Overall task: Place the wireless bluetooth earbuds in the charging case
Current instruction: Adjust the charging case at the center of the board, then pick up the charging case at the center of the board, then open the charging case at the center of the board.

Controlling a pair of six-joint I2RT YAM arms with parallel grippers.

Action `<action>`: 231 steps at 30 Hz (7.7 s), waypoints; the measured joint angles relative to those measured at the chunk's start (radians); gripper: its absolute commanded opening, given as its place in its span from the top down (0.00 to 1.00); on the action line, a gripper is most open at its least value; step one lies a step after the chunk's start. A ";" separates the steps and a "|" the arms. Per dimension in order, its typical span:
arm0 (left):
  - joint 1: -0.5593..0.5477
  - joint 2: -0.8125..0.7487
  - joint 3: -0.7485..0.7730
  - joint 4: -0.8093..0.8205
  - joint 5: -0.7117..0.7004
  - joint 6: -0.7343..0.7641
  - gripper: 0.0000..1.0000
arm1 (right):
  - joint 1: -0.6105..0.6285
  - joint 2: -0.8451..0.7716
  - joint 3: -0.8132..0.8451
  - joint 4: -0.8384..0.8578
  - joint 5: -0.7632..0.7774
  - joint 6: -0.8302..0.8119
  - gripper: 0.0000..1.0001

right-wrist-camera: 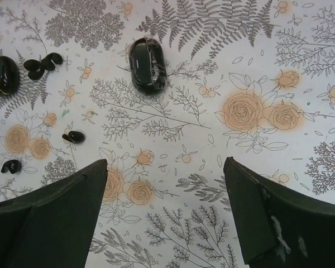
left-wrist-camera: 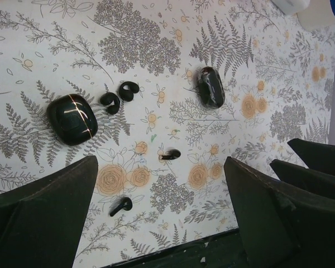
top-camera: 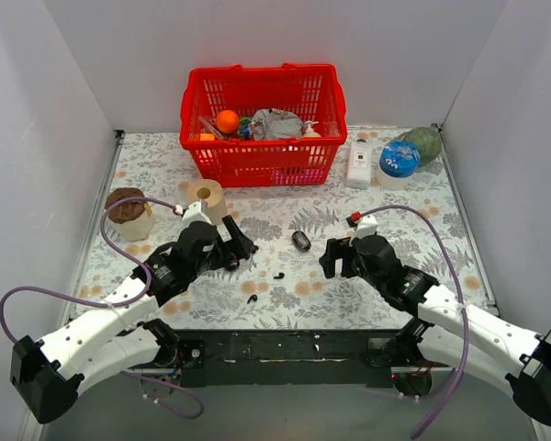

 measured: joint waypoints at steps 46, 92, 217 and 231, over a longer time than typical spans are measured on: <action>0.000 0.010 -0.016 -0.021 0.049 0.230 0.02 | -0.034 0.793 0.240 0.345 -0.155 0.038 0.99; -0.097 1.074 0.734 0.069 0.154 0.559 0.02 | -0.058 -0.081 0.133 -0.262 -0.007 -0.069 0.49; -0.320 -0.051 -0.436 1.146 0.336 1.055 1.00 | 0.179 0.294 0.552 -0.286 -0.324 0.043 0.06; -0.325 -0.090 -0.436 1.105 0.311 1.065 1.00 | 0.169 0.253 0.552 -0.298 -0.268 0.073 0.08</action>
